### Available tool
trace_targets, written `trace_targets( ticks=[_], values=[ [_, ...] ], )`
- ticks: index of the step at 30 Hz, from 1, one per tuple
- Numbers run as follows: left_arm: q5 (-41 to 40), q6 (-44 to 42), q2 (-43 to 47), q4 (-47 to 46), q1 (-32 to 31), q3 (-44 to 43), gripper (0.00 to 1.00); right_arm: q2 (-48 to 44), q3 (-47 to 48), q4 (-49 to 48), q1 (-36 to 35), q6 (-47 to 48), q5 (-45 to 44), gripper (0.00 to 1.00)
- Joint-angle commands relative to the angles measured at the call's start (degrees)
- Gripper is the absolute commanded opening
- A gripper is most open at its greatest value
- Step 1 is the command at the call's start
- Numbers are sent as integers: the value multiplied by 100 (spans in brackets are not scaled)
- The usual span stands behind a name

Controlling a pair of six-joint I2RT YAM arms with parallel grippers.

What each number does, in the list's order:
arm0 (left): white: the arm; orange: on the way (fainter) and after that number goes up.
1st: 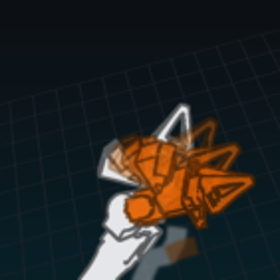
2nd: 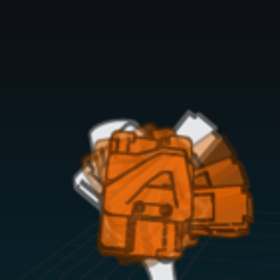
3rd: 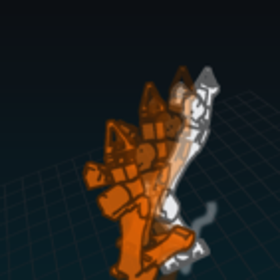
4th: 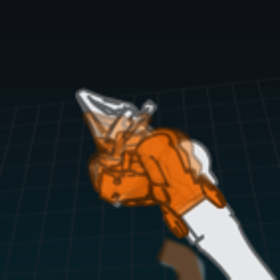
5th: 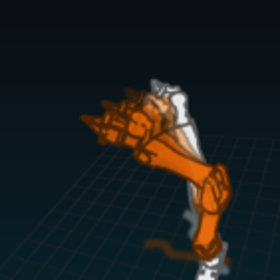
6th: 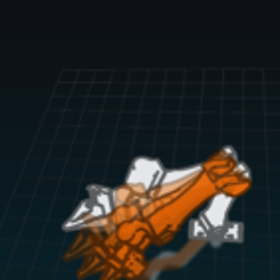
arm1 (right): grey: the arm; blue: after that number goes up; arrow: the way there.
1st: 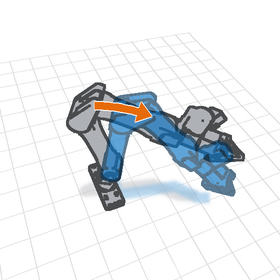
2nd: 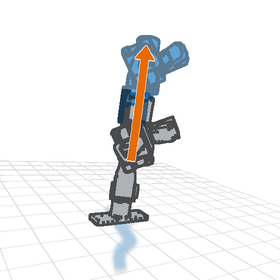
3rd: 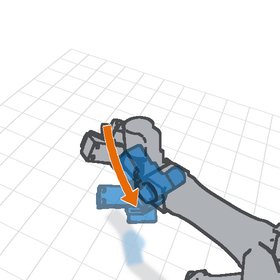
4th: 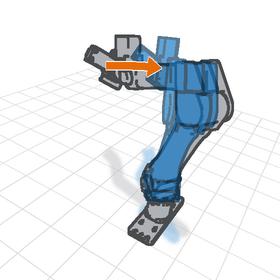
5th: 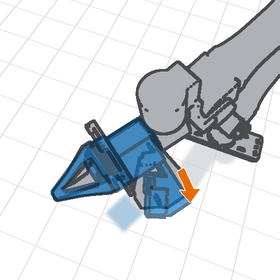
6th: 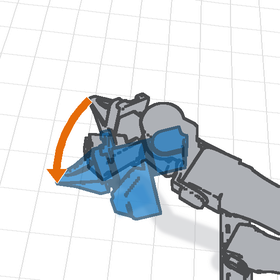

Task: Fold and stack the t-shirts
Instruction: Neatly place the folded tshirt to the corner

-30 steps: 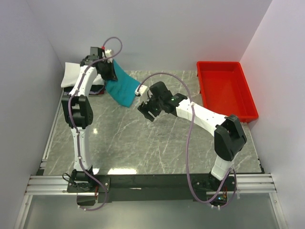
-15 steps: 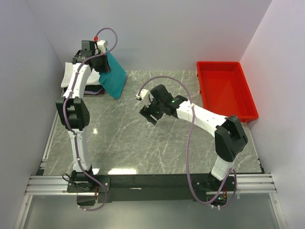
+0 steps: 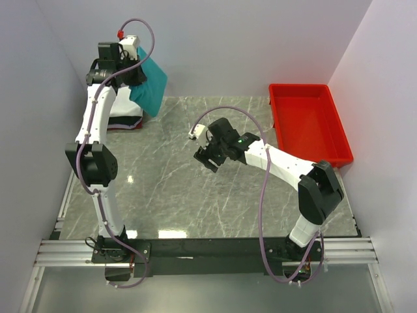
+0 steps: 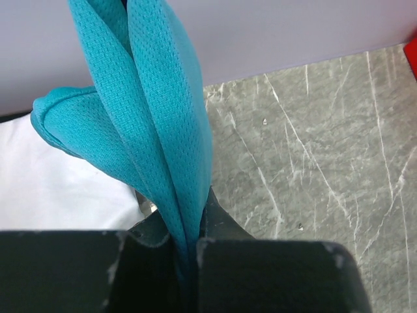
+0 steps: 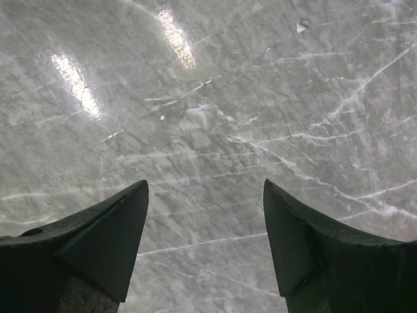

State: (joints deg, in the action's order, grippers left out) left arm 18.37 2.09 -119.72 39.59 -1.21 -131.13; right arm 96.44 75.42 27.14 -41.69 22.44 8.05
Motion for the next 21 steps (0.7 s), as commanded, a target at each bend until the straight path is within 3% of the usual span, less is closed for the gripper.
trace_targets(
  ticks=[1, 21],
  values=[
    [149, -147, 563, -426, -11, 79, 0, -328, -27, -59, 21, 68, -85, 77],
    [510, -613, 309, -365, 754, 140, 0, 15, 307, 73, 21, 138, -146, 77]
  ],
)
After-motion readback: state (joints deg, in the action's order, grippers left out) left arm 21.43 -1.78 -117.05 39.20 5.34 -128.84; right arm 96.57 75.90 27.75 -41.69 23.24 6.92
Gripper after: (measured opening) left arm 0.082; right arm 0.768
